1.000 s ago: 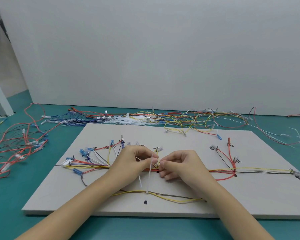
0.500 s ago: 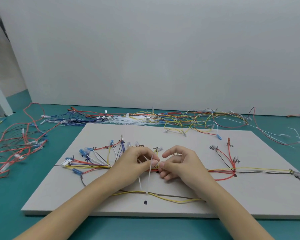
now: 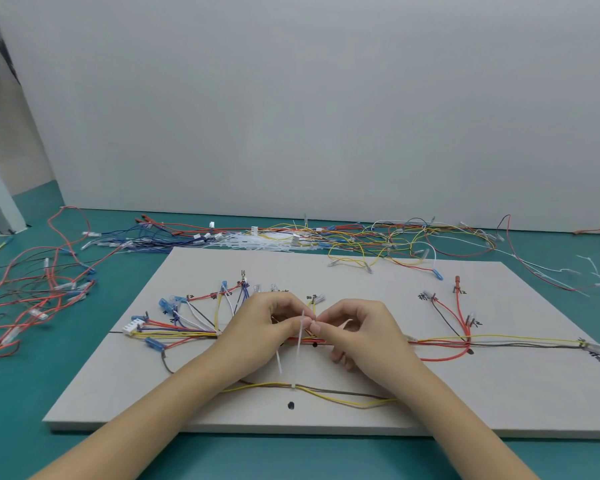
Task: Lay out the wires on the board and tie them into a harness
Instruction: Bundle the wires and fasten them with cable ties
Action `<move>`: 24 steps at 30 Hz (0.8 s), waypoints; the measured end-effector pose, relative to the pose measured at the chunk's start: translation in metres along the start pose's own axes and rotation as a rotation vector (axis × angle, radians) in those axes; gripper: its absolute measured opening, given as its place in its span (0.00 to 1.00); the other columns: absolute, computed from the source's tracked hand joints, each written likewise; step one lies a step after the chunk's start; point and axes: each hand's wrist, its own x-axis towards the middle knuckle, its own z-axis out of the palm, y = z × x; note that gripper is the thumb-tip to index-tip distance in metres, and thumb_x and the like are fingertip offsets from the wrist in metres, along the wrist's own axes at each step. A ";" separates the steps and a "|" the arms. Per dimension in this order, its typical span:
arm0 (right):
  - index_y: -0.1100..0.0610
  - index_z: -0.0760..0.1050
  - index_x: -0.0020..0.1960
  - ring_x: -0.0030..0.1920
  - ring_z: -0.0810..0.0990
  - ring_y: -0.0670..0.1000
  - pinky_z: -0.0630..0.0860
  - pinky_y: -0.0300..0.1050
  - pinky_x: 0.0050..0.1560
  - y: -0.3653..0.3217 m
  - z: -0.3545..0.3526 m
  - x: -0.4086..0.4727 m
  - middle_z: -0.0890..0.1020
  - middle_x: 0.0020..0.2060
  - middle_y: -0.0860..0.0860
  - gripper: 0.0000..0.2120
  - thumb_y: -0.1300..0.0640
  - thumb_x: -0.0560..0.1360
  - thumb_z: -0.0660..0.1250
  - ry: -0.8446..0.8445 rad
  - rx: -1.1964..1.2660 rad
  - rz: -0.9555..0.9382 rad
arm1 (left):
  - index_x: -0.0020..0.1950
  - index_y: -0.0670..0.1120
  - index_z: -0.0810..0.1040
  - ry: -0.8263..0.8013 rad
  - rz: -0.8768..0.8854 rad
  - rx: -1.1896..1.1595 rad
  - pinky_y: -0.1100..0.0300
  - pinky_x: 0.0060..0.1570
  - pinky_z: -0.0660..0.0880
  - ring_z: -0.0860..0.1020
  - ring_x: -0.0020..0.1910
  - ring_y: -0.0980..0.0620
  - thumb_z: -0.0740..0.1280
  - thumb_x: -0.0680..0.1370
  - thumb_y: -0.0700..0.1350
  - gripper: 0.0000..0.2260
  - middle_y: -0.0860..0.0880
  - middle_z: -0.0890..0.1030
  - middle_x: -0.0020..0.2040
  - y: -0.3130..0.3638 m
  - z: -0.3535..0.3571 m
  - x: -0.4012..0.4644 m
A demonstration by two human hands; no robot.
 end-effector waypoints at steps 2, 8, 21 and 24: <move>0.53 0.82 0.39 0.23 0.76 0.47 0.68 0.36 0.24 0.001 0.001 0.000 0.82 0.29 0.48 0.06 0.52 0.71 0.75 0.031 -0.063 -0.063 | 0.44 0.43 0.83 0.006 0.002 -0.009 0.69 0.39 0.72 0.81 0.37 0.60 0.70 0.76 0.36 0.04 0.53 0.85 0.37 -0.001 0.000 0.000; 0.50 0.81 0.38 0.28 0.75 0.42 0.70 0.36 0.33 0.002 0.003 0.001 0.84 0.34 0.48 0.05 0.52 0.72 0.74 0.064 -0.165 -0.161 | 0.43 0.45 0.83 0.018 0.023 -0.032 0.72 0.38 0.71 0.81 0.36 0.60 0.71 0.75 0.37 0.04 0.52 0.85 0.37 0.000 0.001 -0.001; 0.48 0.79 0.35 0.29 0.76 0.40 0.66 0.30 0.32 0.003 0.004 0.002 0.82 0.32 0.42 0.09 0.53 0.73 0.73 0.071 -0.226 -0.210 | 0.45 0.46 0.80 0.032 0.005 -0.032 0.65 0.39 0.74 0.82 0.38 0.57 0.68 0.78 0.37 0.05 0.47 0.85 0.38 0.001 0.003 -0.001; 0.46 0.78 0.34 0.29 0.76 0.39 0.66 0.29 0.32 0.003 0.003 0.001 0.82 0.32 0.40 0.10 0.56 0.73 0.73 0.075 -0.238 -0.218 | 0.46 0.49 0.82 0.054 -0.009 -0.037 0.69 0.34 0.71 0.79 0.34 0.60 0.69 0.77 0.41 0.04 0.50 0.85 0.37 0.000 0.004 -0.001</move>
